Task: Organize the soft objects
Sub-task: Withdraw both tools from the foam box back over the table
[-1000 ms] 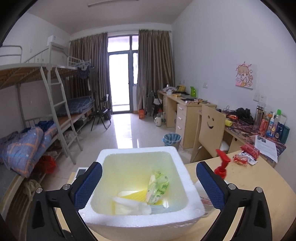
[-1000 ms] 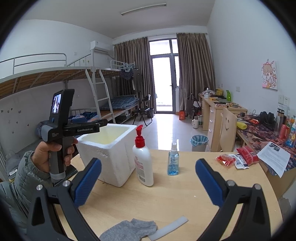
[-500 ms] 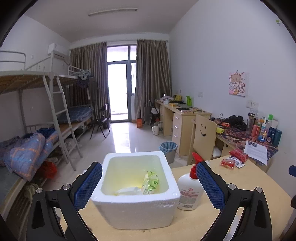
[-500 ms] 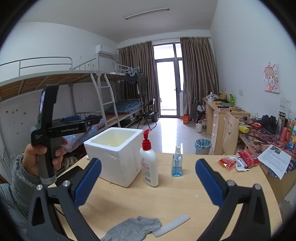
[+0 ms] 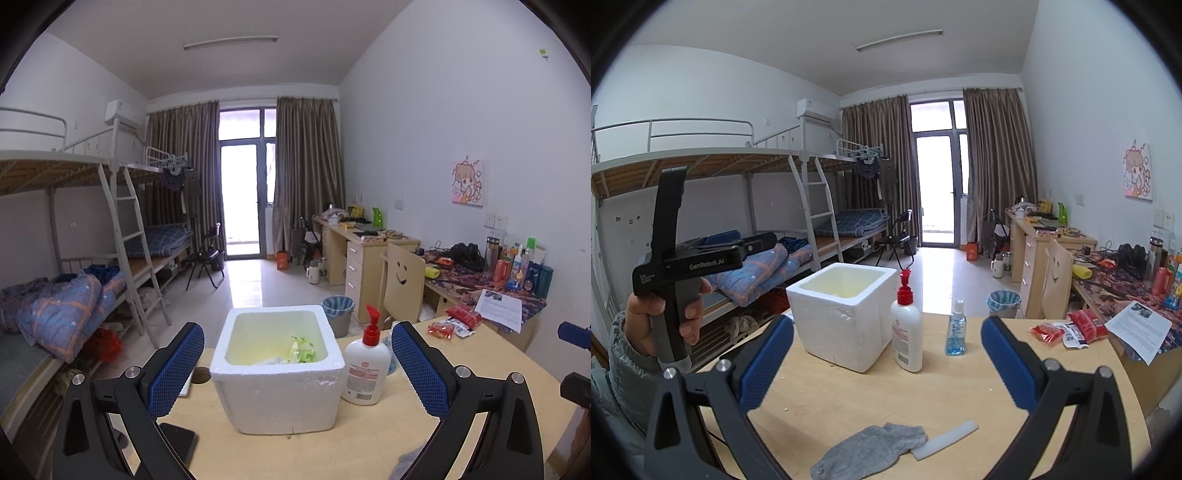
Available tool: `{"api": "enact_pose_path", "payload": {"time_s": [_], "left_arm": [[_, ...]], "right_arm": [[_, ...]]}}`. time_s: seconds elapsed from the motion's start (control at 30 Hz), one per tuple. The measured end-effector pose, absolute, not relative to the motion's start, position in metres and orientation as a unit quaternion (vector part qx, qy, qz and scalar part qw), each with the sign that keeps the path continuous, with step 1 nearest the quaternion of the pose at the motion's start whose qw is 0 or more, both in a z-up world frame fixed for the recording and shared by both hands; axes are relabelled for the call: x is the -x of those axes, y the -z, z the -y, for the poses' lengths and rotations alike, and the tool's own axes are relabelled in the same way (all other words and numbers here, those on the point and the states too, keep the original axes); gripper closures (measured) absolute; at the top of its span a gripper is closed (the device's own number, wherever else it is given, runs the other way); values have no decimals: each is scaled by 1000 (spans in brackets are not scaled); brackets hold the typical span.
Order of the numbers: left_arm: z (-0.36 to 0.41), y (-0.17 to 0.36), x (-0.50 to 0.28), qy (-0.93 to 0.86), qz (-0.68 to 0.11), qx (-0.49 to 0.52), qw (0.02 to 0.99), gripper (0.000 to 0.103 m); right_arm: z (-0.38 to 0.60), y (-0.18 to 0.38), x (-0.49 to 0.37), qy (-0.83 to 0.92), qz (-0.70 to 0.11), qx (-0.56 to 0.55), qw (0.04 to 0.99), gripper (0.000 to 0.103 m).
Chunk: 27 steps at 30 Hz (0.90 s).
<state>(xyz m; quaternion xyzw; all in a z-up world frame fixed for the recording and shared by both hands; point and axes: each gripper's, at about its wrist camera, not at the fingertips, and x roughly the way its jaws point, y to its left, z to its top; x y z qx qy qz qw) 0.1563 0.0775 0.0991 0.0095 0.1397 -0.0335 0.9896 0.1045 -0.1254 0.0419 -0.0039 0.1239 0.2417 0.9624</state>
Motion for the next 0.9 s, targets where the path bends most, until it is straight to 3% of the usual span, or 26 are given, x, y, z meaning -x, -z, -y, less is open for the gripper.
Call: {"api": "enact_pose_path", "payload": {"time_s": [0.9], "left_arm": [[-57, -110, -32, 48, -94, -20, 994, 1]], "right_arm": [[131, -55, -9, -245, -78, 20, 966, 0]]}}
